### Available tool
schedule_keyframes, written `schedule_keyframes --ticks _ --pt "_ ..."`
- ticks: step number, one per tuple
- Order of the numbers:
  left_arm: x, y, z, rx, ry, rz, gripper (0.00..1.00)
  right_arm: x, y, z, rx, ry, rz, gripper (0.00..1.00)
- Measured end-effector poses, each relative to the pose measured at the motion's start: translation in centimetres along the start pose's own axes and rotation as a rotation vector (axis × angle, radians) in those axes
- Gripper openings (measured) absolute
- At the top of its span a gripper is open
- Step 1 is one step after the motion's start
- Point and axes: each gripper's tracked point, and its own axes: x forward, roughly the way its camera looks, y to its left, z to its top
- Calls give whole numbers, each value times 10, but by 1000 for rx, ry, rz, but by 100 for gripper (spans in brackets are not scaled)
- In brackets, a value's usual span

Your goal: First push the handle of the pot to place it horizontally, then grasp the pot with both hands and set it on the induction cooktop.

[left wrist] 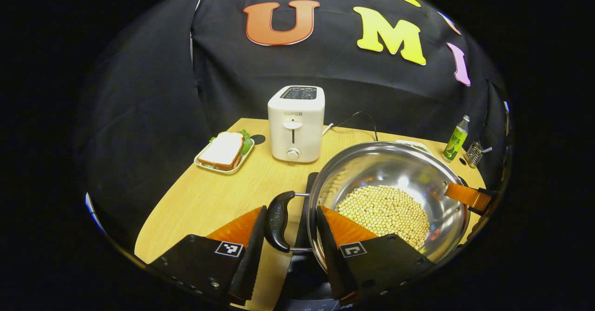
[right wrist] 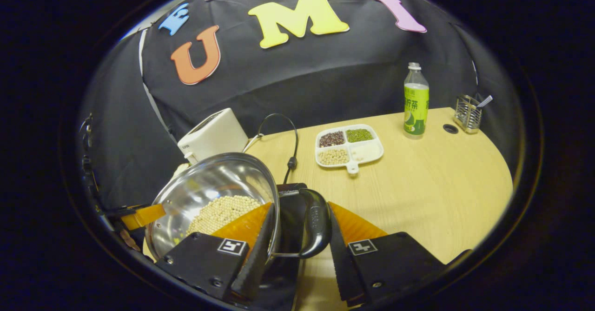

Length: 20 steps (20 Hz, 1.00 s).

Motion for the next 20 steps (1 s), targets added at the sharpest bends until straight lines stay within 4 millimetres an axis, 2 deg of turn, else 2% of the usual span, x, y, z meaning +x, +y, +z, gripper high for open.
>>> schedule_keyframes --ticks 1,2,5,7,8,9,12,16,20 --pt "-3 0 -2 -6 3 4 60 -6 -2 8 -30 -42 -7 72" --pt "-5 1 -2 -13 -1 4 60 -13 -7 16 -57 -76 -29 72" --pt "-18 7 9 -53 -58 17 61 -31 -10 17 -74 -99 -36 92" --pt "-30 7 10 -75 -72 18 61 -48 -13 15 -74 -102 -32 94" --pt "-36 8 12 -83 -82 22 53 -57 -17 15 -83 -108 -38 94" --pt "-42 9 11 -86 -84 29 73 -65 -20 15 -90 -113 -45 93" --pt "-61 -2 9 -80 -95 15 77 -92 -31 16 -104 -142 -72 93" --pt "-82 -25 14 -46 -144 -22 92 -128 -37 10 -88 -162 -50 93" --pt "-112 -50 7 -18 -183 -64 95 -166 -52 10 -93 -212 -65 94"
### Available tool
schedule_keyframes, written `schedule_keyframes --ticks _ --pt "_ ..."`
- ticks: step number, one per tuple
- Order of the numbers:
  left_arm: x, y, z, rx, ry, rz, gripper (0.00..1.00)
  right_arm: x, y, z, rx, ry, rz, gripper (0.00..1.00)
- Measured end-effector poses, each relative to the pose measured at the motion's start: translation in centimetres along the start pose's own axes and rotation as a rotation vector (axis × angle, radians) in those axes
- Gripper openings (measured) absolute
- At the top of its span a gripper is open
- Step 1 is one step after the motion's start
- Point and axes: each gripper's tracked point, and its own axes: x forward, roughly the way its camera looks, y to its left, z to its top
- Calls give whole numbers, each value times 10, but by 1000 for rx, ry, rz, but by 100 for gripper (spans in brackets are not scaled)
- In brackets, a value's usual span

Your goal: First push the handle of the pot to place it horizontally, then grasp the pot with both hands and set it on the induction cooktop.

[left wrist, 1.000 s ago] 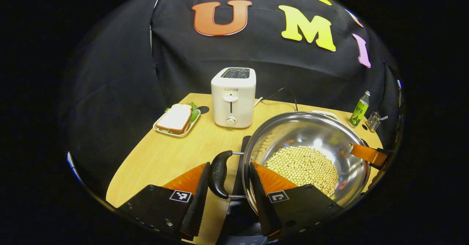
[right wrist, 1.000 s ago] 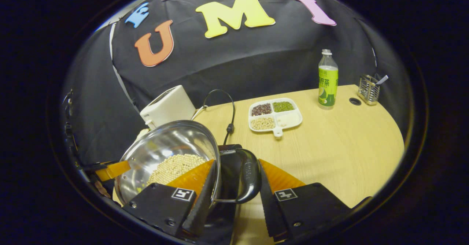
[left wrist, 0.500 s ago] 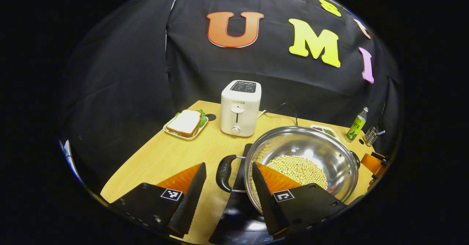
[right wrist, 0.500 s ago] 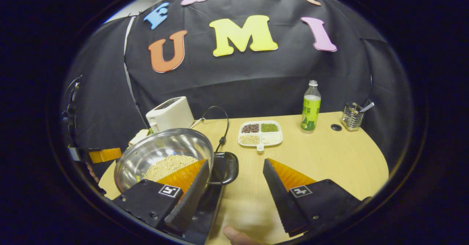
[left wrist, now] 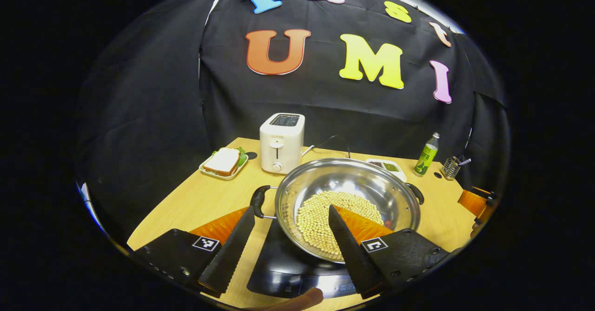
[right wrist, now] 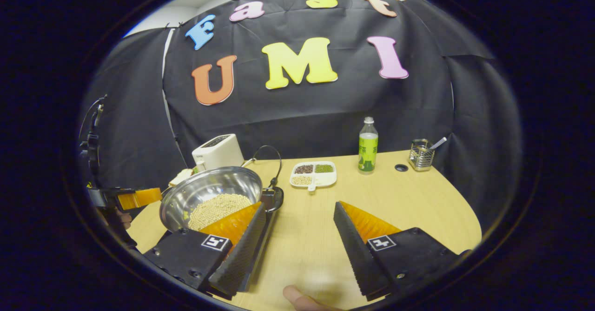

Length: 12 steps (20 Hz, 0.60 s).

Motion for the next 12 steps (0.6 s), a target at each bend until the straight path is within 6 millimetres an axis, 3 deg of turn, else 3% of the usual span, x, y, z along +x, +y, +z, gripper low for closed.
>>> schedule_keyframes --ticks 7,12 --pt "-50 -35 9 59 -99 -15 95 -61 -22 6 -10 -85 -22 94" --pt "-91 -61 21 75 -183 -41 95 -108 -51 18 21 -137 -48 94"
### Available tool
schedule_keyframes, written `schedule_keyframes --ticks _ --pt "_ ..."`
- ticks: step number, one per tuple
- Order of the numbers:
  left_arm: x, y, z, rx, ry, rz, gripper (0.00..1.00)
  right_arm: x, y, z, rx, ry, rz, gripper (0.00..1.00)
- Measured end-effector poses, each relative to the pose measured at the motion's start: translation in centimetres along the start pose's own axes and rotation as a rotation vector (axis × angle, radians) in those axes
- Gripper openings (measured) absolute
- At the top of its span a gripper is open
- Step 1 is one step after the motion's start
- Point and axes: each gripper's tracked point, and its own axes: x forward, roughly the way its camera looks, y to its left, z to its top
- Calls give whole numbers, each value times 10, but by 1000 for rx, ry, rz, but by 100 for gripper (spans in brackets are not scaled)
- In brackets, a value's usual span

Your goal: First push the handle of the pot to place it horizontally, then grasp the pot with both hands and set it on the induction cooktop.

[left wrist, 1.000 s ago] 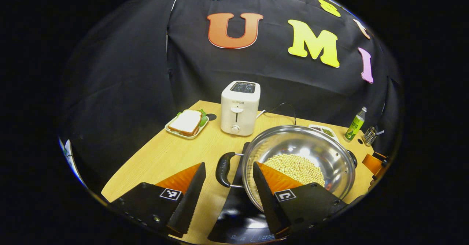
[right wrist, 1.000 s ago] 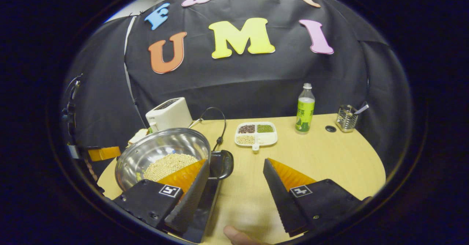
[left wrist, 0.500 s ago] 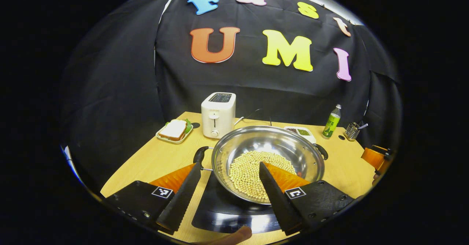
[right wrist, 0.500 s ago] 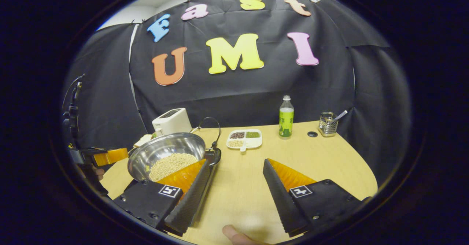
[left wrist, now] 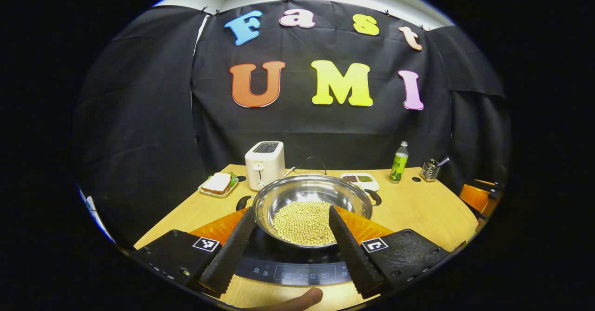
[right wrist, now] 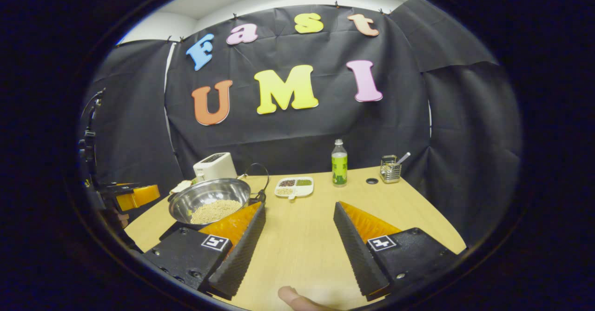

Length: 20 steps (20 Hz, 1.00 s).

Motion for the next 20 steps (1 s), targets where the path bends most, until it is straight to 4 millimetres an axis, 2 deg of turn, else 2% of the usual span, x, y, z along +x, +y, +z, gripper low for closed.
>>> schedule_keyframes --ticks 5,9,11,13,16,20 --pt "-43 -27 31 9 -105 -17 95 -44 -37 30 -1 -69 -49 93" --pt "-74 -46 69 23 -213 -17 95 -77 -59 60 3 -137 -71 94" --pt "-92 -48 89 23 -272 15 94 -92 -67 74 15 -167 -76 92" --pt "-113 -42 94 33 -298 69 94 -106 -78 86 11 -185 -93 92" --pt "-141 -49 102 45 -344 75 94 -122 -73 101 13 -203 -68 92" --pt "-164 -47 101 3 -355 64 94 -159 -79 125 -22 -292 -104 92"
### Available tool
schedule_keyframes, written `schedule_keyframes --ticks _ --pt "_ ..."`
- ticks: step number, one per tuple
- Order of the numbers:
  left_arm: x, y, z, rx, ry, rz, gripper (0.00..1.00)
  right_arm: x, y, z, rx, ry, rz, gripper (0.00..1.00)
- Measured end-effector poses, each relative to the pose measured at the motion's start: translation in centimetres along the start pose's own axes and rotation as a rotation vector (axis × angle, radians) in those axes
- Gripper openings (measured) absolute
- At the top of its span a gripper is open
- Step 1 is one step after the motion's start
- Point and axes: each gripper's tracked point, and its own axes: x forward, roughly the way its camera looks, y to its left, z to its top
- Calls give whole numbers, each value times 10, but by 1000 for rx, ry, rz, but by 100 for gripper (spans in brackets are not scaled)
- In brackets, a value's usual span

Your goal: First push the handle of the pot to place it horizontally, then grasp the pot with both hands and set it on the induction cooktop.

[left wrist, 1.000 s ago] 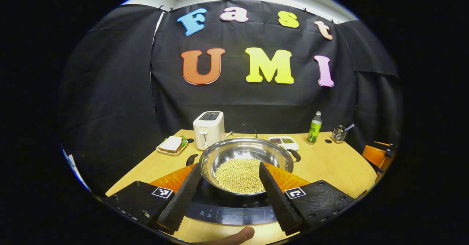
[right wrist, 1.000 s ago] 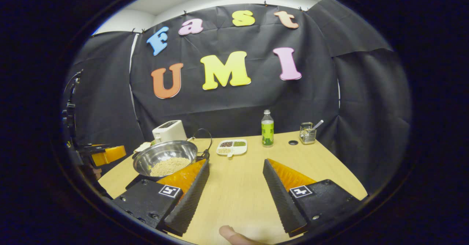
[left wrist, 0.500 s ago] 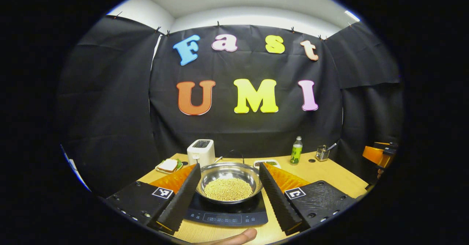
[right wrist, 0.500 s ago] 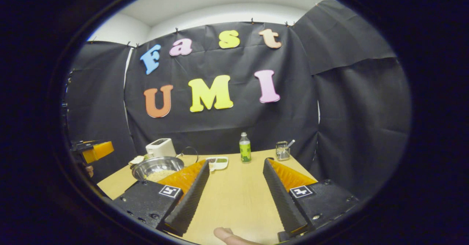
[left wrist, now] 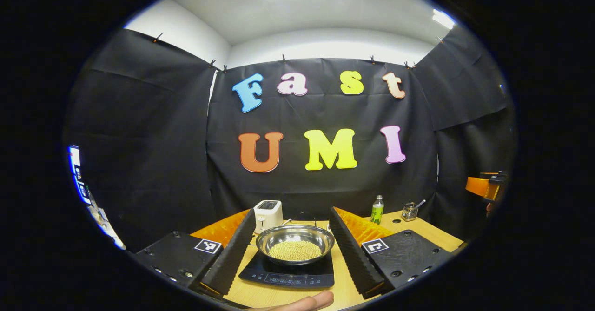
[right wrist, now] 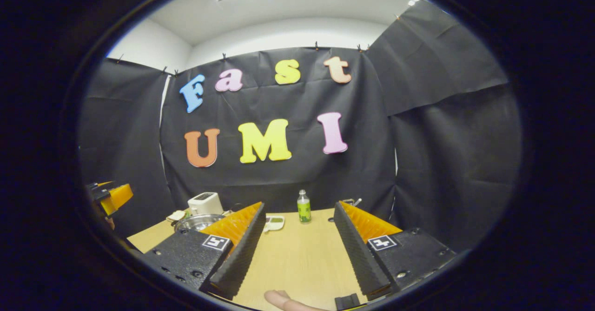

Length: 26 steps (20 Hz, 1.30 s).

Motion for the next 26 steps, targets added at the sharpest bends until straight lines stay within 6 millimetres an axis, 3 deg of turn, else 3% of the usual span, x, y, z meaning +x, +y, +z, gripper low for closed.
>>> schedule_keyframes --ticks 2,7,21,26 --pt "-9 1 4 -20 -11 -5 94 -17 0 13 -14 -43 -26 93" --pt "-24 -8 16 -1 -42 -47 95 -39 13 29 -62 -76 -4 91" --pt "-30 -7 10 -1 -18 -34 94 -48 24 24 -101 -72 26 91" --pt "-38 -9 17 7 -39 -38 94 -56 29 22 -151 -90 32 91"
